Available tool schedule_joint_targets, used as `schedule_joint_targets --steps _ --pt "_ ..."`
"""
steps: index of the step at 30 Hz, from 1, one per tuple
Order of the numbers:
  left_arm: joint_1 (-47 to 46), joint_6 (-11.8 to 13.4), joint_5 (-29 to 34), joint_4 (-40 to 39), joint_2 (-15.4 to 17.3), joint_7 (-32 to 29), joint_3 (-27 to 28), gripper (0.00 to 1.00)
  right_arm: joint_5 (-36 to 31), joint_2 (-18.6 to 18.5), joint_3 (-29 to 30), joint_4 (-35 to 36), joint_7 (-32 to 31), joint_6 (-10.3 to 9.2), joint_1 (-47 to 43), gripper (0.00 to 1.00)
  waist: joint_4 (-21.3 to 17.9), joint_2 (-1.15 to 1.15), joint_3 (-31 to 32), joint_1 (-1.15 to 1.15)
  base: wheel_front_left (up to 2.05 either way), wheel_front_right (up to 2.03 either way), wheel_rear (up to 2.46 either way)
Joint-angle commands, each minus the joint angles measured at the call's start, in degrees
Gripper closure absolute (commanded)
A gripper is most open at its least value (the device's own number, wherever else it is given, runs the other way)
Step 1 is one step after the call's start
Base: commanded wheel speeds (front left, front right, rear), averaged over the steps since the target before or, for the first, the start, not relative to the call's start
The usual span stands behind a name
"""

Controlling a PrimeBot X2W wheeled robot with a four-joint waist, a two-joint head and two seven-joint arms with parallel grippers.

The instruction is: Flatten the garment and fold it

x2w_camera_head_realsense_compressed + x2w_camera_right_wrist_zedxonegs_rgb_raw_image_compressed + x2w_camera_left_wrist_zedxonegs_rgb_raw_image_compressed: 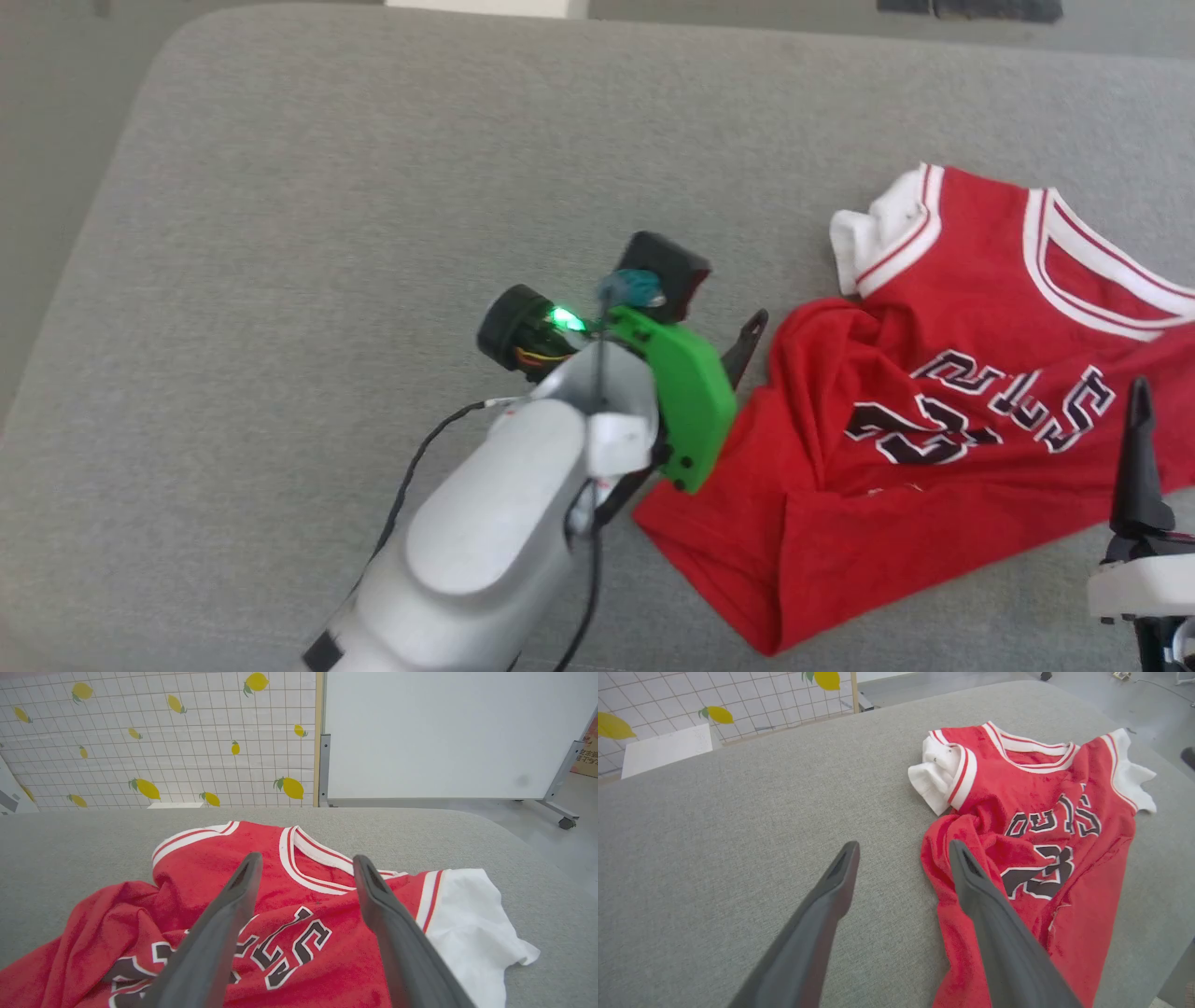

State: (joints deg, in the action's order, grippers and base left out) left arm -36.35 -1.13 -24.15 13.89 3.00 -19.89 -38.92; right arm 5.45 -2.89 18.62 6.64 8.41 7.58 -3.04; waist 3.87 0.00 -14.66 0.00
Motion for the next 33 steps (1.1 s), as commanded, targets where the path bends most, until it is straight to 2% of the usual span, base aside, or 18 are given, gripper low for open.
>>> schedule_joint_targets --steps 1,5,9,14,18,19,20,21,26,33 --pt "-1.96 1.33 -2.05 1.22 -0.11 -0.53 -1.59 0.00 -0.10 0.01 -0.26 -0.39 0.17 -0.09 1.01 0.00 -1.96 0.00 -1.90 0.00 0.00 0.00 0.00" --pt "-5.19 5.20 -8.84 4.43 -0.11 -2.13 -6.71 0.00 -0.07 0.01 -0.64 -1.51 0.51 -0.09 1.83 0.00 -3.67 0.00 -3.46 0.00 0.00 0.00 0.00" --pt "-7.98 8.11 -12.33 8.42 -0.12 -3.67 -11.57 0.00 -0.09 0.01 -1.12 -2.35 0.94 -0.09 2.59 0.00 -5.15 0.00 -4.53 0.00 0.00 0.00 0.00" --pt "-9.88 10.22 -16.42 12.51 -0.12 -3.14 -16.04 0.00 0.02 0.01 -1.69 -3.14 1.26 -0.09 3.43 0.00 -6.75 0.00 -5.48 0.00 0.00 0.00 0.00" --pt "-10.86 10.50 -18.80 15.75 -0.12 -2.41 -19.51 0.00 0.00 0.02 -2.08 -3.69 1.46 -0.09 4.02 0.00 -7.75 0.00 -6.19 0.00 0.00 0.00 0.00" --pt "-11.03 10.23 -19.22 16.62 -0.12 -2.54 -20.46 0.07 -0.01 0.02 -2.10 -3.81 1.51 -0.09 4.18 0.00 -7.91 0.00 -6.34 0.00 0.00 0.00 0.00" --pt "-11.28 10.12 -19.71 17.28 -0.12 -2.08 -21.28 0.89 -0.03 0.02 -2.00 -3.88 1.58 -0.09 4.38 0.00 -8.04 0.00 -6.51 0.00 0.00 0.00 0.00" --pt "-11.46 10.15 -20.12 17.64 -0.12 -1.92 -21.95 1.00 -0.04 0.02 -1.89 -3.90 1.61 -0.09 4.50 0.00 -8.08 0.00 -6.63 0.00 0.00 0.00 0.00" --pt "-12.76 9.73 -23.47 18.68 -0.12 0.64 -23.24 1.00 -0.31 0.02 -1.06 -3.89 1.75 -0.09 4.70 0.00 -7.30 0.00 -7.09 0.00 0.00 0.00 0.00" --pt "-13.70 9.75 -27.35 17.75 0.11 7.86 -19.29 1.00 -0.62 0.02 -0.46 -4.05 1.33 -0.09 4.27 0.00 -4.94 0.00 -5.10 0.00 0.00 0.00 0.00"
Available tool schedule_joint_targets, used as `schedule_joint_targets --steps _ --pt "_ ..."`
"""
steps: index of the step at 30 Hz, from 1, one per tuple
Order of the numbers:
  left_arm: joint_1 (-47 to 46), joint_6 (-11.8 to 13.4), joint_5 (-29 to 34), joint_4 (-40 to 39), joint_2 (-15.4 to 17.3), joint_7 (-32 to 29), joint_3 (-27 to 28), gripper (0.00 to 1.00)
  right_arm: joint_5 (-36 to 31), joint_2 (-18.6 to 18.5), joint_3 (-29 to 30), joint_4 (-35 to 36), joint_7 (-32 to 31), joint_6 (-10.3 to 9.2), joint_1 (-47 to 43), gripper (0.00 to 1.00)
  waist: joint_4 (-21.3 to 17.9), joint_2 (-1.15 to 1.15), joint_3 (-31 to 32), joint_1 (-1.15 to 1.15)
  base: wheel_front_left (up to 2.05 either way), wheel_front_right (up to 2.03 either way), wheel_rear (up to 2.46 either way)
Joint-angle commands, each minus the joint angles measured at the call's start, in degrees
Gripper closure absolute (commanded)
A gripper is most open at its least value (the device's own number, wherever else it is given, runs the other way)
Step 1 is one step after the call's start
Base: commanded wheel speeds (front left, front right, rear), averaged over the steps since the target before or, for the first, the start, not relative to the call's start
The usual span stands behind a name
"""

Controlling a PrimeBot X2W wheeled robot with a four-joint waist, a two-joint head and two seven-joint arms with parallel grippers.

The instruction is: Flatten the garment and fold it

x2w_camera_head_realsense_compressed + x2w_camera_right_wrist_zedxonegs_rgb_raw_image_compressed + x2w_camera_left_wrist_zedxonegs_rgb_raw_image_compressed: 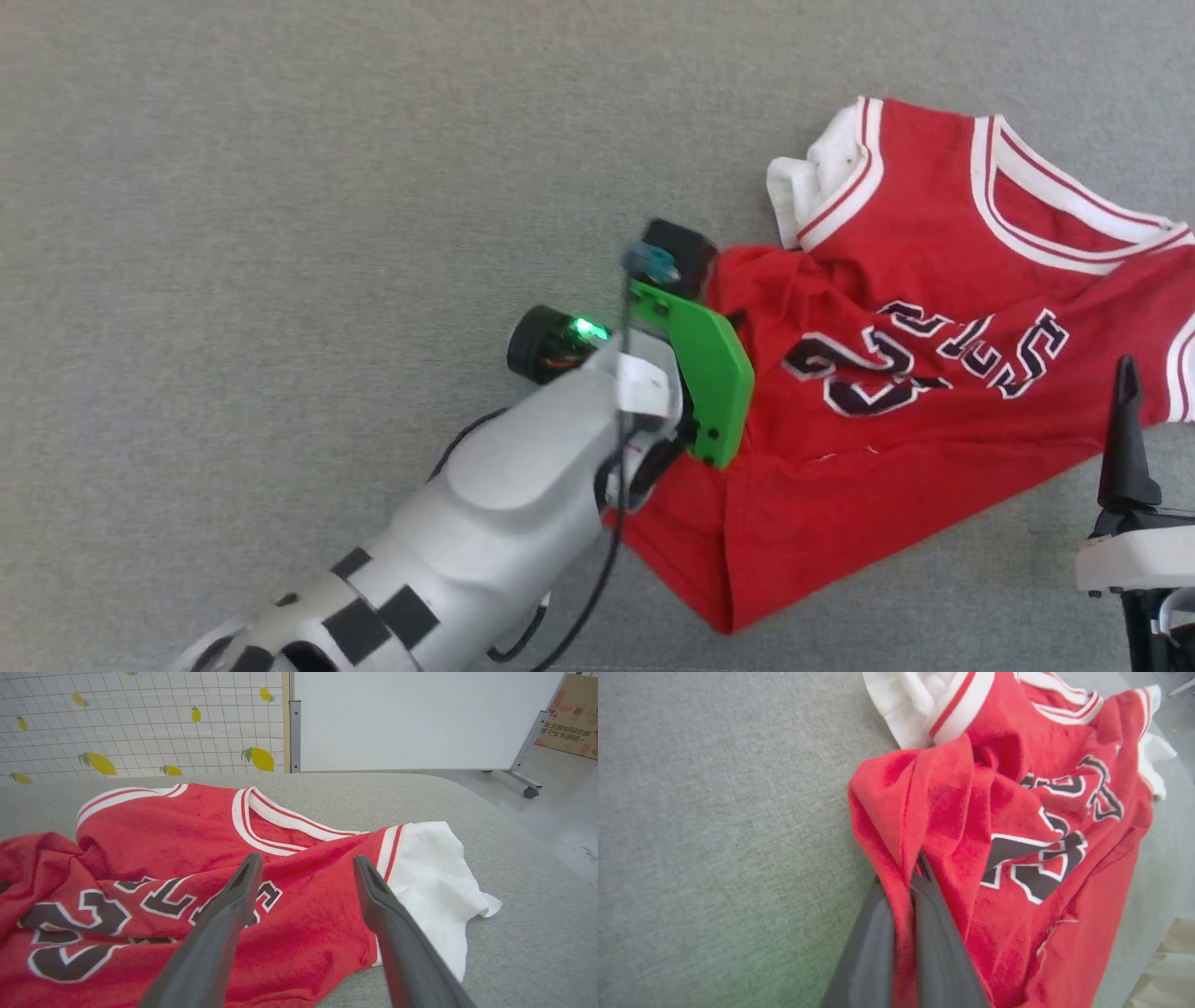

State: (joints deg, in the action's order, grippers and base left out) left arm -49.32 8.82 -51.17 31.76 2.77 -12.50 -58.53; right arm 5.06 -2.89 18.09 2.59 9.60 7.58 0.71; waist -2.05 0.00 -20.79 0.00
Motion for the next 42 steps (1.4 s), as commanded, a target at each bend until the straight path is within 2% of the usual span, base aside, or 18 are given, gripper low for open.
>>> schedule_joint_targets --steps 1,3,6,8,11,13,15,19,23,25,31,35,38,42 --pt "-0.25 -0.39 -0.84 -1.03 1.04 1.97 1.41 1.00 -0.28 0.02 0.28 -0.02 0.05 -0.09 0.26 0.00 1.45 0.00 1.73 0.00 0.00 0.00 0.00" --pt "1.31 -0.33 -1.60 -3.47 3.30 4.46 3.32 1.00 -0.31 0.02 0.53 0.07 -0.32 -0.09 -0.39 0.00 2.22 0.00 2.94 0.00 0.00 0.00 0.00" --pt "5.94 1.37 -3.30 -8.66 7.89 7.42 6.51 1.00 -0.36 0.02 0.74 0.28 -0.83 -0.09 -1.42 0.00 3.40 0.00 4.86 0.00 0.00 0.00 0.00" --pt "11.06 3.55 -5.05 -13.42 11.72 8.60 8.73 1.00 -0.33 0.02 0.82 0.52 -1.29 -0.09 -2.09 0.00 4.11 0.00 5.99 0.00 0.00 0.00 0.00" --pt "21.32 8.36 -7.55 -21.82 18.14 9.99 11.47 1.00 -0.37 0.02 0.96 1.06 -2.03 -0.09 -3.03 0.00 5.30 0.00 7.24 0.00 0.00 0.00 0.00" --pt "29.18 11.36 -10.24 -27.32 21.16 11.15 13.42 1.00 -0.41 0.02 1.08 1.47 -2.53 -0.09 -3.58 0.00 6.00 0.00 7.68 0.00 0.00 0.00 0.00" --pt "37.15 12.95 -14.01 -32.25 22.50 12.03 14.92 1.00 -0.54 0.02 1.47 1.97 -2.97 -0.09 -4.14 0.00 6.92 0.00 7.99 0.00 0.00 0.00 0.00" --pt "48.63 13.41 -19.26 -38.29 23.00 13.10 15.19 1.00 -0.98 0.02 2.06 3.07 -3.96 -0.09 -4.83 0.00 8.62 0.00 8.10 0.00 0.00 0.00 0.00" --pt "51.45 13.27 -20.03 -39.75 21.02 15.09 14.88 1.00 -1.44 0.02 1.79 3.79 -4.89 -0.09 -4.93 0.00 10.23 0.00 8.42 0.00 0.00 0.00 0.00" --pt "50.69 13.41 -19.35 -39.74 20.19 15.97 14.97 0.00 -1.53 0.02 1.47 3.88 -5.23 -0.09 -4.95 0.00 10.67 0.00 8.78 0.00 0.00 0.00 0.00" --pt "46.27 13.47 -15.63 -41.27 19.37 20.96 17.79 0.00 -1.37 0.02 0.77 3.61 -5.68 -0.09 -5.02 0.00 10.71 0.00 9.80 0.00 0.00 0.00 0.00" --pt "41.85 14.05 -12.76 -43.18 20.78 22.70 20.24 0.00 -1.06 0.02 0.88 3.37 -5.60 -0.09 -5.25 0.00 10.38 0.00 9.88 0.00 0.00 0.00 0.00" --pt "35.02 15.40 -7.85 -41.86 23.83 20.66 19.79 0.00 -0.82 0.02 0.49 3.10 -5.51 -0.09 -5.04 0.00 9.73 0.00 9.44 0.00 0.00 0.00 0.00" --pt "26.59 14.57 -5.87 -37.68 24.41 12.71 15.96 0.00 -0.44 0.02 -0.18 2.76 -5.27 -0.09 -4.57 0.00 8.66 0.00 8.58 0.00 0.00 0.00 0.00"
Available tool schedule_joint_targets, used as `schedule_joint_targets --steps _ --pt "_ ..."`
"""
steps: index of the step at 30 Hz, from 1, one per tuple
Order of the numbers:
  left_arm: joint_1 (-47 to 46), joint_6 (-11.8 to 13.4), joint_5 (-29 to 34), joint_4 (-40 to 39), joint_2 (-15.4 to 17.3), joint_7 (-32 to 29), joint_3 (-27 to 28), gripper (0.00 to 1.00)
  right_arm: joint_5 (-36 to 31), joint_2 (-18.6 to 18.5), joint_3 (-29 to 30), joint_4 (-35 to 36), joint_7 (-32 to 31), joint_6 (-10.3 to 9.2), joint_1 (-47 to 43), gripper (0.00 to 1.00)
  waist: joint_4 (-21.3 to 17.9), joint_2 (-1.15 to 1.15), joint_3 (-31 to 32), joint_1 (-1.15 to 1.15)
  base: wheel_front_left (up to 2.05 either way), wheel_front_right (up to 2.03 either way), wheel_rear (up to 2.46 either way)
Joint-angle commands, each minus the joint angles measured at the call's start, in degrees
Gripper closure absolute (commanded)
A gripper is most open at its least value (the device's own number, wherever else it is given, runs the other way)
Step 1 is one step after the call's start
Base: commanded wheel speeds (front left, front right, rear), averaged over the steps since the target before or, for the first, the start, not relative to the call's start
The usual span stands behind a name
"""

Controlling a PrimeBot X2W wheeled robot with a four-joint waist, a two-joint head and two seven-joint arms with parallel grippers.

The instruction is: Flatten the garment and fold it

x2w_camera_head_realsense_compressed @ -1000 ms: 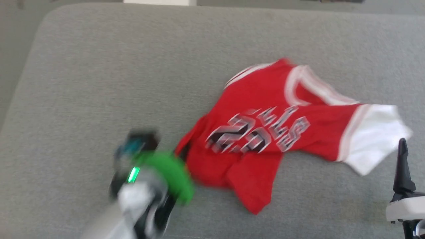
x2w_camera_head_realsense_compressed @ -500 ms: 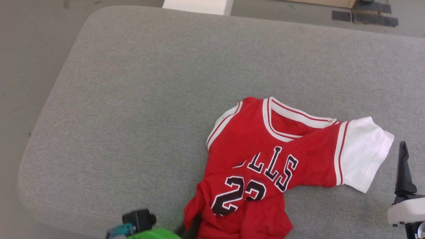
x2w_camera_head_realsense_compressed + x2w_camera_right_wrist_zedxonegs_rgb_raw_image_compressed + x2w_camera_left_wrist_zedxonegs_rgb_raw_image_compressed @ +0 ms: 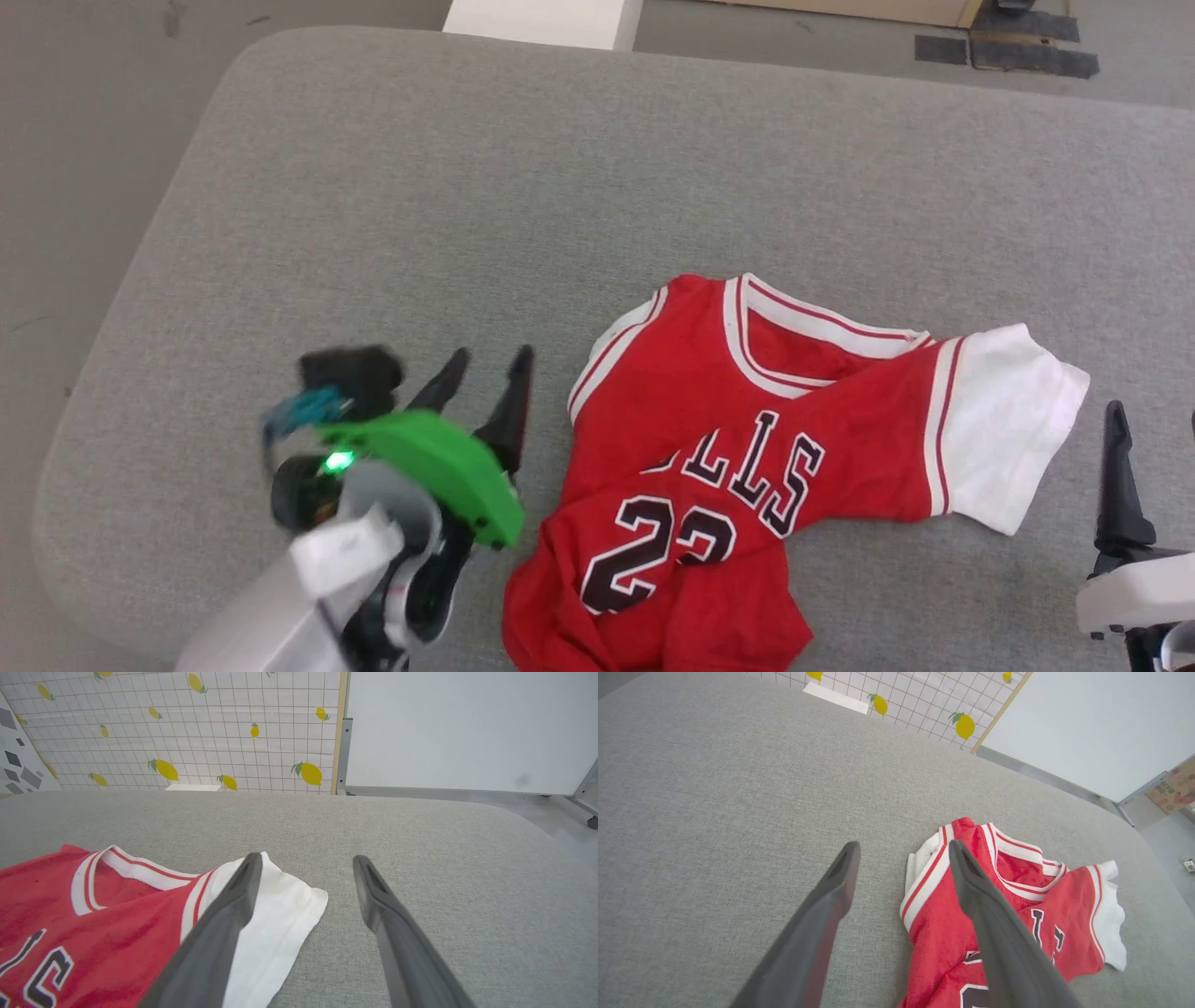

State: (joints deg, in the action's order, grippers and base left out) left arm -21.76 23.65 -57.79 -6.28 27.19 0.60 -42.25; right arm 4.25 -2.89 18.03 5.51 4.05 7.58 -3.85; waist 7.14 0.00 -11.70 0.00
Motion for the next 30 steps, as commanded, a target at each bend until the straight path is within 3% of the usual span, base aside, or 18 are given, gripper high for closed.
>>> schedule_joint_targets --steps 1,8,18,19,20,22,25,30 --pt "-2.81 -0.72 1.02 1.67 -0.07 -2.43 -1.36 0.00 0.41 0.02 -0.32 -0.20 0.30 -0.09 0.06 0.00 -0.85 0.00 -0.80 0.00 0.00 0.00 0.00" --pt "-12.55 -4.48 0.47 15.09 -3.71 -13.02 -6.35 0.00 0.62 0.02 -0.58 -0.80 0.55 -0.09 0.87 0.00 -3.36 0.00 -2.31 0.00 0.00 0.00 0.00" --pt "-16.00 -8.83 -2.34 33.41 -8.55 -18.55 -8.72 0.00 0.60 0.02 -1.01 -1.27 0.63 -0.09 1.64 0.00 -6.12 0.00 -2.83 0.00 0.00 0.00 0.00" --pt "-15.99 -9.67 -2.94 34.52 -9.14 -18.37 -8.47 0.57 0.59 0.02 -1.04 -1.24 0.61 -0.09 1.61 0.00 -6.19 0.00 -2.85 0.00 0.00 0.00 0.00" --pt "-15.99 -10.68 -3.53 35.72 -9.85 -17.69 -8.06 1.00 0.58 0.02 -1.02 -1.21 0.58 -0.09 1.58 0.00 -6.26 0.00 -2.84 0.00 0.00 0.00 0.00" --pt "-16.16 -12.72 -3.68 37.50 -10.68 -16.87 -8.30 1.00 0.57 0.02 -0.79 -1.16 0.53 -0.09 1.37 0.00 -6.16 0.00 -2.66 0.00 0.00 0.00 0.00" --pt "-17.36 -13.68 -2.28 39.35 -11.04 -13.42 -8.06 1.00 0.37 0.02 -0.39 -0.96 0.25 -0.09 0.83 0.00 -5.53 0.00 -2.02 0.00 0.00 0.00 0.00" --pt "-22.18 -11.22 5.44 37.63 -8.56 -6.07 -9.31 1.00 0.10 0.02 -0.12 -0.37 -0.35 -0.09 0.31 0.00 -4.10 0.00 -0.61 0.00 0.00 0.00 0.00"
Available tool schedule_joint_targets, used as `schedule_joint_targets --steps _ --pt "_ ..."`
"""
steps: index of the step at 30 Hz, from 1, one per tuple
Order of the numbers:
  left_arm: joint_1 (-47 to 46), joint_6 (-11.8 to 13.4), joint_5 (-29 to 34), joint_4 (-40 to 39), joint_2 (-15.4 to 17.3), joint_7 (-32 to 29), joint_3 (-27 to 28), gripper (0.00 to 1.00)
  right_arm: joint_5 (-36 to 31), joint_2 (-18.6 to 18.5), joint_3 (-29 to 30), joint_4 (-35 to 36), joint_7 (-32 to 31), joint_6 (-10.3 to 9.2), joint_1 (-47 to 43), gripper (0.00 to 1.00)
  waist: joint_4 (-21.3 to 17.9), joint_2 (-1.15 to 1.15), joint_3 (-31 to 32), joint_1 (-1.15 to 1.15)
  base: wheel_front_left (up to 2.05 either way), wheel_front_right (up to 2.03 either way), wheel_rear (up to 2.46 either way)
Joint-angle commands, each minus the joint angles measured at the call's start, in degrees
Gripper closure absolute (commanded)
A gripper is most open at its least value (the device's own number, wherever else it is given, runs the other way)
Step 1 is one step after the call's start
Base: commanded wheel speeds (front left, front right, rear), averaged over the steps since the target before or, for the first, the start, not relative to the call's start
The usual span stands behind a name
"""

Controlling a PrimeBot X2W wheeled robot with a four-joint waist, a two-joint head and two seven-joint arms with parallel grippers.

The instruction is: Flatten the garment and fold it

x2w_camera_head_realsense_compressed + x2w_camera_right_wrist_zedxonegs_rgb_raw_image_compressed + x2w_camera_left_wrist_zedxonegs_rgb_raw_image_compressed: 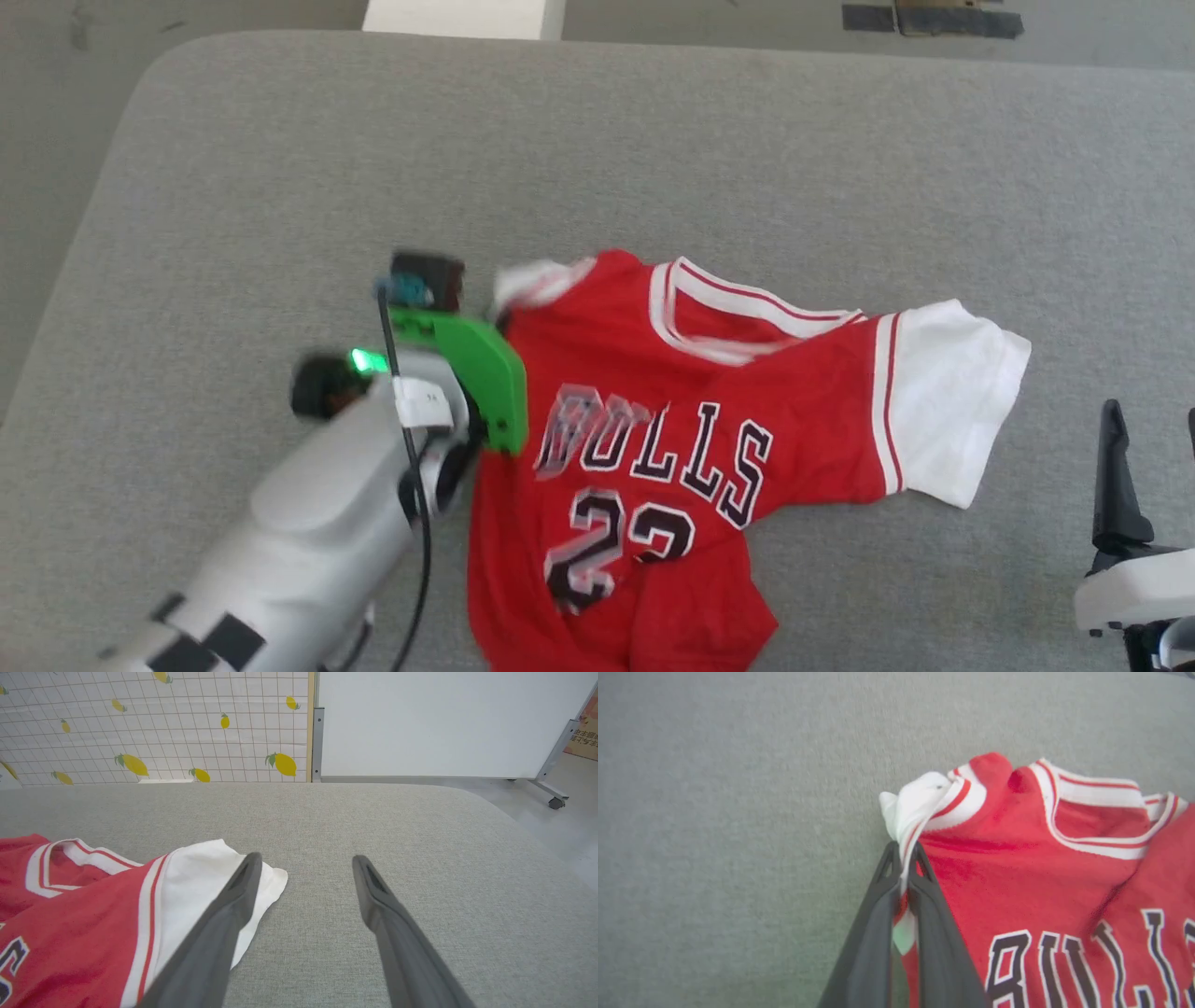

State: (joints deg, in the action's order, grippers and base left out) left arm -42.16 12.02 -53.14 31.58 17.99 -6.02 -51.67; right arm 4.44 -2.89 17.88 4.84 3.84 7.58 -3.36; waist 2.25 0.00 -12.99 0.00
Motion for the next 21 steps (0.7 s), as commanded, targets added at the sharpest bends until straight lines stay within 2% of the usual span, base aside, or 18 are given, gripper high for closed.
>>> schedule_joint_targets --steps 1,4,7,10,11,12,13,17,21 --pt "-2.65 1.46 2.26 -1.53 1.01 1.95 0.01 1.00 -0.07 0.02 0.07 0.36 -0.23 -0.09 -0.37 0.00 1.18 0.00 0.96 0.00 0.00 0.00 0.00" --pt "-3.81 3.89 6.45 -5.72 2.00 3.92 -1.73 1.00 0.11 0.02 -0.23 0.43 -0.44 -0.09 -0.94 0.00 2.05 0.00 1.52 0.00 0.00 0.00 0.00" --pt "-2.92 6.09 10.94 -9.04 2.89 2.97 -5.91 1.00 0.31 0.02 -0.79 0.50 -0.54 -0.09 -1.27 0.00 2.55 0.00 1.59 0.00 0.00 0.00 0.00" --pt "1.70 6.83 8.53 -8.87 1.39 0.37 -7.18 1.00 0.38 0.02 -1.14 0.52 -0.63 -0.09 -1.28 0.00 2.80 0.00 1.30 0.00 0.00 0.00 0.00" --pt "3.65 7.15 6.97 -7.62 0.85 -0.90 -7.21 0.86 0.40 0.02 -1.27 0.57 -0.66 -0.09 -1.20 0.00 2.79 0.00 1.10 0.00 0.00 0.00 0.00" --pt "5.06 7.33 5.84 -6.36 0.53 -2.00 -7.28 0.15 0.38 0.02 -1.43 0.64 -0.70 -0.09 -1.09 0.00 2.69 0.00 0.85 0.00 0.00 0.00 0.00" --pt "6.37 7.43 4.50 -5.18 -0.02 -1.84 -6.62 0.00 0.37 0.02 -1.61 0.71 -0.69 -0.09 -0.93 0.00 2.53 0.00 0.57 0.00 0.00 0.00 0.00" --pt "9.17 6.43 0.51 -2.19 -2.11 0.33 -3.83 0.00 0.02 0.02 -1.13 0.93 -0.79 -0.09 -0.60 0.00 2.27 0.00 -0.29 0.00 0.00 0.00 0.00" --pt "9.49 4.94 -1.52 -2.02 -2.70 2.88 -1.46 0.00 -0.10 0.02 -0.43 0.85 -0.82 -0.09 -0.55 0.00 2.47 0.00 -0.54 0.00 0.00 0.00 0.00"
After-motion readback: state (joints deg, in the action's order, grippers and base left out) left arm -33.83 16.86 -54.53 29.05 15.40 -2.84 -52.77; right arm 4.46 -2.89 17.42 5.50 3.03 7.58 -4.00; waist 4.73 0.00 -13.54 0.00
